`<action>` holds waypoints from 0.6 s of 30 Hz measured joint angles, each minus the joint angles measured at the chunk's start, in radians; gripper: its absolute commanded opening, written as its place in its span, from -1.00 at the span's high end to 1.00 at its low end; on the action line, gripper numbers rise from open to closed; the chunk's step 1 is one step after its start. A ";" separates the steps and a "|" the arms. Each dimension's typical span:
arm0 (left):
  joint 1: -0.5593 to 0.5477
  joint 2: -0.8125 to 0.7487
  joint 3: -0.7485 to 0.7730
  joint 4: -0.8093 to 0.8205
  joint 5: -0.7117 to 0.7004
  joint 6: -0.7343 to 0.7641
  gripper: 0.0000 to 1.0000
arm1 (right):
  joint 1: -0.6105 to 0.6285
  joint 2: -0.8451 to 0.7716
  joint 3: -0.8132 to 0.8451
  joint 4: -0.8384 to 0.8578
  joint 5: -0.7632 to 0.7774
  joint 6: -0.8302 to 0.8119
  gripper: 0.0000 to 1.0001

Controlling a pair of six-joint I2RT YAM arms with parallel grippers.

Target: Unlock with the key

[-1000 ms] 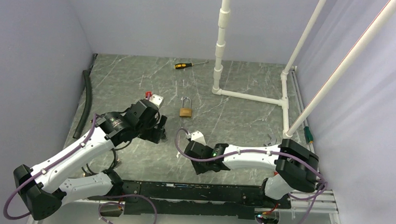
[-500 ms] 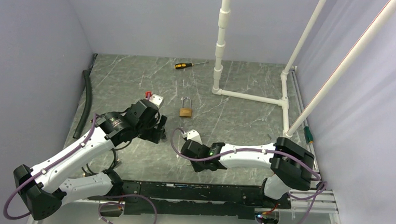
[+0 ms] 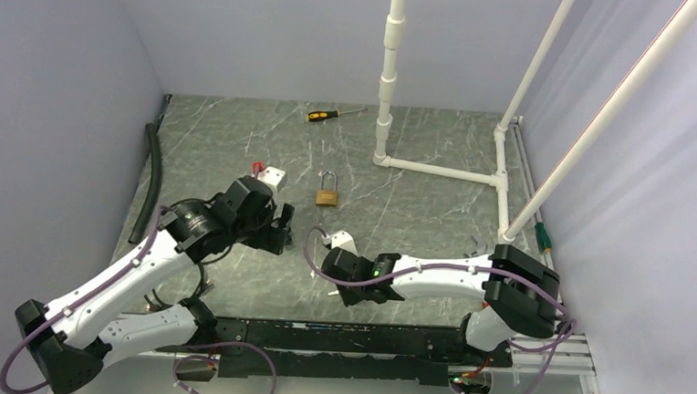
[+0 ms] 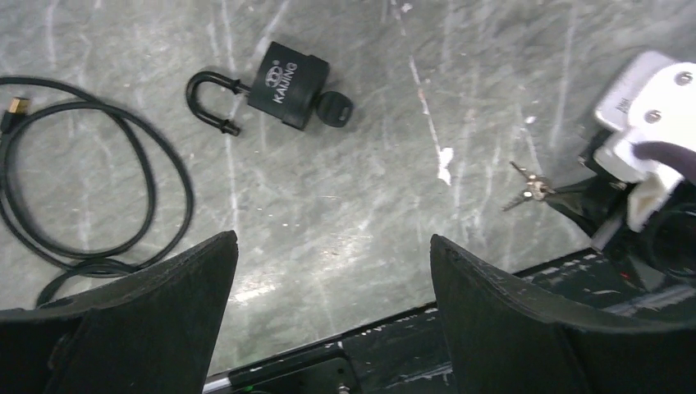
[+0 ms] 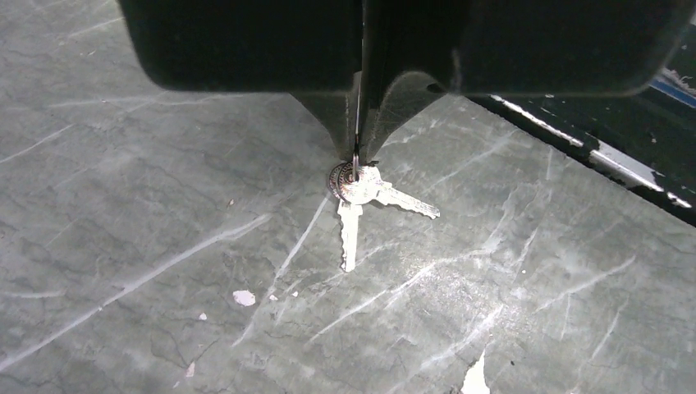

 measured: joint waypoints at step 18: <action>0.000 -0.144 -0.345 0.288 0.323 -0.219 -0.67 | 0.000 -0.150 -0.090 0.083 0.009 0.039 1.00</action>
